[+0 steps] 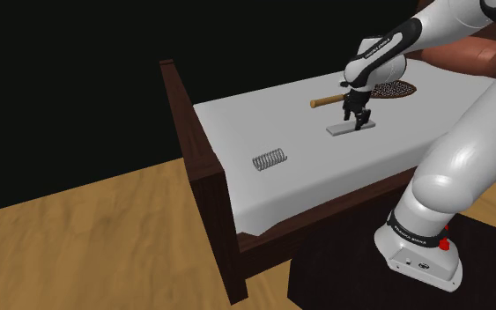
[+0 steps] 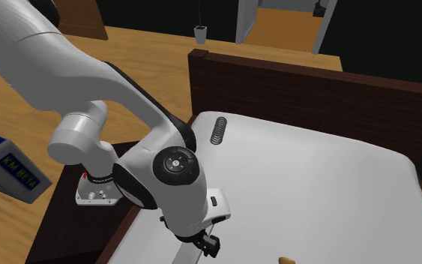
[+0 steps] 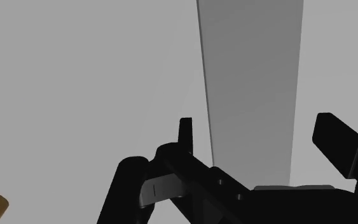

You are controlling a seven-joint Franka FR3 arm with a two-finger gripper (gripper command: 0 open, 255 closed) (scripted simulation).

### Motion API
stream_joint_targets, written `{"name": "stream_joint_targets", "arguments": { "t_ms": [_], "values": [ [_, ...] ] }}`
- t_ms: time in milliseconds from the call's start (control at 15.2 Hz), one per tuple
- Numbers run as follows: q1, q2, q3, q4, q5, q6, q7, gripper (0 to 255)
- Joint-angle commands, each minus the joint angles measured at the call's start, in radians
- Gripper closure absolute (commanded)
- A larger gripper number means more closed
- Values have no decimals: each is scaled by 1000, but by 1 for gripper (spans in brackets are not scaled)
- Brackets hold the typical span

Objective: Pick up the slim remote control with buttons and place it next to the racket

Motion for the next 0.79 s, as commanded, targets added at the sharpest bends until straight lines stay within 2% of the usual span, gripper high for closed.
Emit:
{"name": "stream_joint_targets", "arguments": {
  "t_ms": [0, 198, 462, 726],
  "values": [
    [0, 0, 0, 0, 0, 0, 0, 0],
    [0, 0, 0, 0, 0, 0, 0, 0],
    [-22, -104, 44, 58, -53, -150, 45, 0],
    [-23, -104, 44, 58, -52, -150, 44, 0]
  ]
}}
